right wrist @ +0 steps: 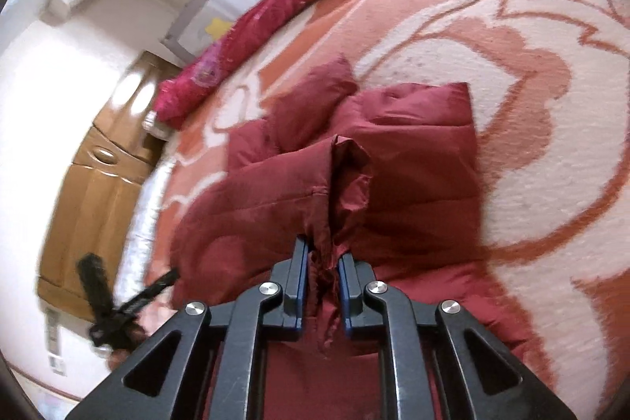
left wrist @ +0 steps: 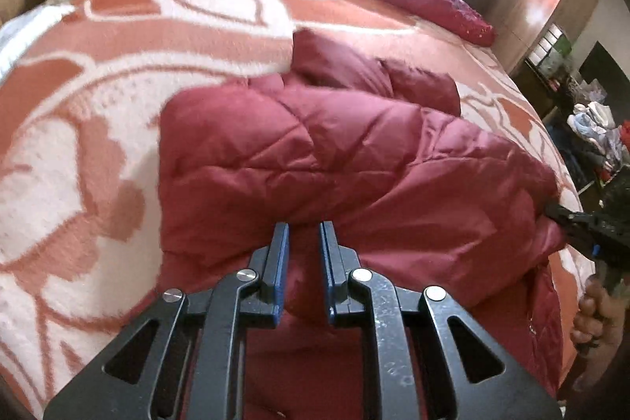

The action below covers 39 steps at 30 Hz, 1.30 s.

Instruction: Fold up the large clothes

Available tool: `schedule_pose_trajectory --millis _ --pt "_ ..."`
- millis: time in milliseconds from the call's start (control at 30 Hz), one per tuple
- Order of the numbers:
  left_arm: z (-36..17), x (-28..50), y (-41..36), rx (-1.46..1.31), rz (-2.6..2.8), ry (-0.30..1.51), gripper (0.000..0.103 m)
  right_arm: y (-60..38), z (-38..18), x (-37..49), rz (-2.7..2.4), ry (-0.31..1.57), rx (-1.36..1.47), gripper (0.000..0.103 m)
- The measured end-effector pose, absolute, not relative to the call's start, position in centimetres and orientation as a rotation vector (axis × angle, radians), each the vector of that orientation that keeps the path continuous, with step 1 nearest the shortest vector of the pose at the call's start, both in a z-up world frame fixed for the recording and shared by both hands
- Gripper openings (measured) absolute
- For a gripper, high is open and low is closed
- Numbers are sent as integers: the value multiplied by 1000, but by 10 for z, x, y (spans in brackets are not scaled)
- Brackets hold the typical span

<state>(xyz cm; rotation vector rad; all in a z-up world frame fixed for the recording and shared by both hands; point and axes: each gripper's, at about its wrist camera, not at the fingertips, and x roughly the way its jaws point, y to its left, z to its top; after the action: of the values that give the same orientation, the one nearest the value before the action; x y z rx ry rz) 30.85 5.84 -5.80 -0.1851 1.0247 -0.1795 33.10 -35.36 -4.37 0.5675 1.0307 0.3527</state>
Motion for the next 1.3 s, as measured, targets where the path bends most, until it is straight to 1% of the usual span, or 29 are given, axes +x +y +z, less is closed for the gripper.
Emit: schedule_pose_trajectory --millis 33,133,200,267,400,500,633,667,733,833,933,1133,1300 --pt "-62 309 58 -185 -183 1034 13 -354 -49 331 341 1045 557 13" --pt "-69 309 56 -183 -185 1044 13 -355 -63 327 286 1084 514 19" --pt "-71 310 54 -177 -184 1046 13 -357 -59 322 248 1081 487 26" --pt "-72 310 55 -172 -182 1046 13 -361 -48 316 187 1051 449 26" --pt "-73 310 55 -174 -180 1043 13 -351 -5 302 145 911 373 26" --pt "-75 312 53 -177 -172 1049 13 -314 6 308 262 909 295 29" --pt "-75 312 52 -166 -171 1052 13 -277 -19 324 338 986 223 28" --pt "-75 312 53 -169 -175 1052 13 -276 -31 327 322 1010 218 28" --pt "-72 312 57 -188 -186 1058 13 -281 -51 328 289 1041 205 24" --pt "-58 306 64 -233 -211 1040 13 -295 -71 326 228 1067 191 24" --pt "-53 301 64 -223 -224 1033 13 -314 -75 322 223 1068 248 24" --pt "-82 309 69 -247 -229 1088 13 -319 -78 313 203 1079 253 24" --pt "-87 310 73 -267 -228 1091 11 -315 -82 317 203 1079 260 24"
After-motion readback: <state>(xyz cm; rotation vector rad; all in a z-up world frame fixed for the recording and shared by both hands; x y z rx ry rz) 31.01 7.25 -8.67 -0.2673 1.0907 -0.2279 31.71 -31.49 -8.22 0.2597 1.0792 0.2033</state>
